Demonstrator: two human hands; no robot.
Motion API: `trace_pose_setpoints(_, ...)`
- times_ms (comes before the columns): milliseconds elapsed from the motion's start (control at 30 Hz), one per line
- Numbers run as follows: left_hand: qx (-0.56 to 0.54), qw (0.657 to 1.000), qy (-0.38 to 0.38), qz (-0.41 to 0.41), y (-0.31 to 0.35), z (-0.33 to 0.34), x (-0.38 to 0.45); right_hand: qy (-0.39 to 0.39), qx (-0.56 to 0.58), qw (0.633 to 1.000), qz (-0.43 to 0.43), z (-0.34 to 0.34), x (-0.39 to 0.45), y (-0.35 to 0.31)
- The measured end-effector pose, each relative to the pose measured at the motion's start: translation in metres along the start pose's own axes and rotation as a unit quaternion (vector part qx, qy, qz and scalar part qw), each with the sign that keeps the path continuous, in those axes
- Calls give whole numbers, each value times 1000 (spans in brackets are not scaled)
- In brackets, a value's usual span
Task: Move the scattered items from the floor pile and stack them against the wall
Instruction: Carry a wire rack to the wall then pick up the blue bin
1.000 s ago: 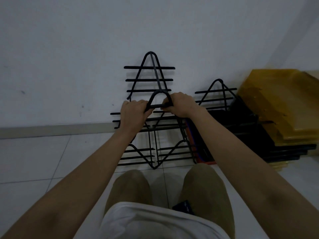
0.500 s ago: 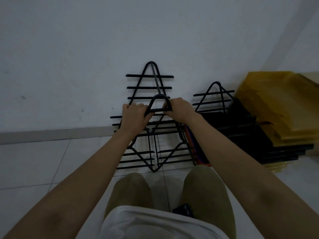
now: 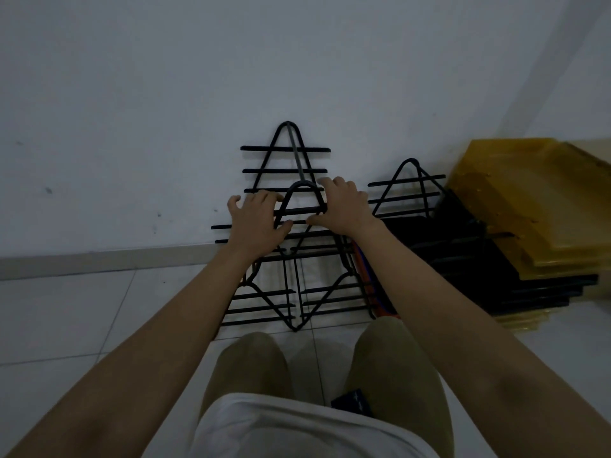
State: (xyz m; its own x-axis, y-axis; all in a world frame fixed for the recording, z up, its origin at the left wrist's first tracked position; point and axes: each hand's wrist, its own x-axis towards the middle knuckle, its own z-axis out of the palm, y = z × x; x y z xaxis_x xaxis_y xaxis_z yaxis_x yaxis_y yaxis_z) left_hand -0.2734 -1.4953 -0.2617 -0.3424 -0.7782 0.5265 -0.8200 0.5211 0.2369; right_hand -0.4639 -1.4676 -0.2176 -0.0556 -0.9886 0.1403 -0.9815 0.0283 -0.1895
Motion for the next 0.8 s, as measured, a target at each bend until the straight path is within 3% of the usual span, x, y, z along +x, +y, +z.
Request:
trace_pose_setpoints(167, -11, 1000, 3, -19, 3, -9, -13, 26, 9, 999, 20, -7, -13, -8)
trace_pose_setpoints(533, -31, 997, -38, -62, 13, -27, -20, 65, 23, 997, -36, -13, -24, -38)
trace_pose_setpoints(800, -103, 976, -126, -143, 56, -131, 40, 9, 81, 996, 28, -110, -19, -52)
